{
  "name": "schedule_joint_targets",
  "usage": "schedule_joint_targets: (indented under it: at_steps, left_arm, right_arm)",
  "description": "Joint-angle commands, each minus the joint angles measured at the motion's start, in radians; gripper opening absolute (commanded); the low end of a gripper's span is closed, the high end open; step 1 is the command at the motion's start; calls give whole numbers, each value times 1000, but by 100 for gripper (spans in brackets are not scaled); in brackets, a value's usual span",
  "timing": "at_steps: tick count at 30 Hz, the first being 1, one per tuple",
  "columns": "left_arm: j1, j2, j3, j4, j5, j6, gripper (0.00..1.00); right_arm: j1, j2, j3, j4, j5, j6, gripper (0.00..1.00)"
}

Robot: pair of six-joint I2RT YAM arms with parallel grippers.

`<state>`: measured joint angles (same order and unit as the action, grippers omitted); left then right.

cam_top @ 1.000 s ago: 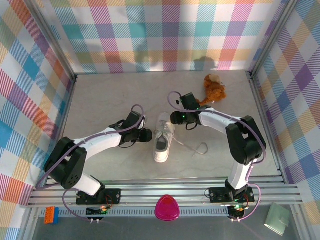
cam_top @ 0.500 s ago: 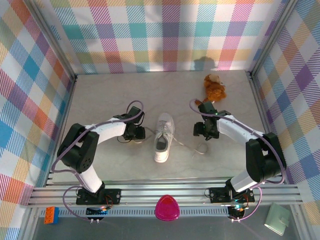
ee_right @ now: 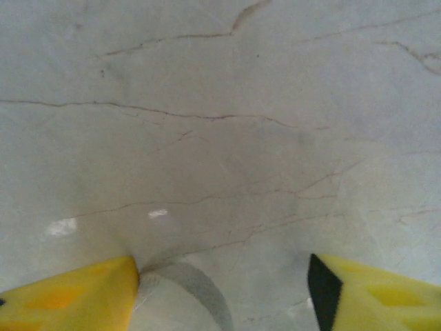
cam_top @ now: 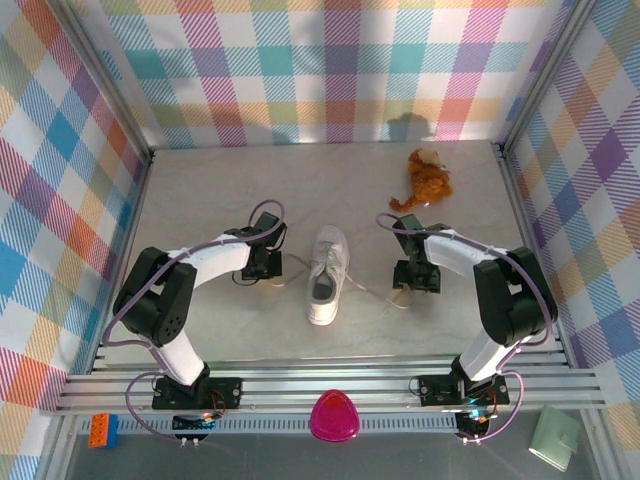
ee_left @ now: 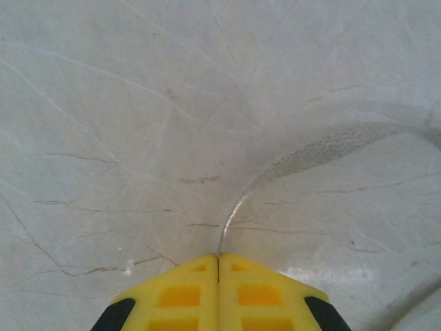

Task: Tie the shoes

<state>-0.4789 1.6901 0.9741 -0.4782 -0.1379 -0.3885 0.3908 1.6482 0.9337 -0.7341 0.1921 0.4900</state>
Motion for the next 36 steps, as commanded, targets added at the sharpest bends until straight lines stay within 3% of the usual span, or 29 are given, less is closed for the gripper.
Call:
schedule_joint_targets:
  at_steps: [1,6,11,18,28,29,32,36]
  left_arm:
    - [7,-83,66,-61,4,71,0]
    - [4,-110,240,-120,62,134,0]
    - [-37,-75,422,-123,135,155,0]
    - [-142,62,662,-91,246,141,0]
    - [-257,319,797,6,347,91,0]
    - [-257,344,814,8,355,90,6]
    - [-254,375,854,-6,334,100,37]
    - [-222,345,858,-1,327,108,48]
  right_arm:
    - [-5,22,0,3,-39,6,57]
    - [-3,-20,-34,48,-45,-2,24]
    - [-3,-121,-77,111,-35,-24,0]
    - [-3,-336,-115,166,13,-32,0]
    - [-3,-533,-163,218,-10,-70,0]
    - [-3,-545,-168,222,-11,-73,0]
    - [-3,-561,-163,213,-4,-92,0]
    - [3,-529,-104,193,3,-141,0]
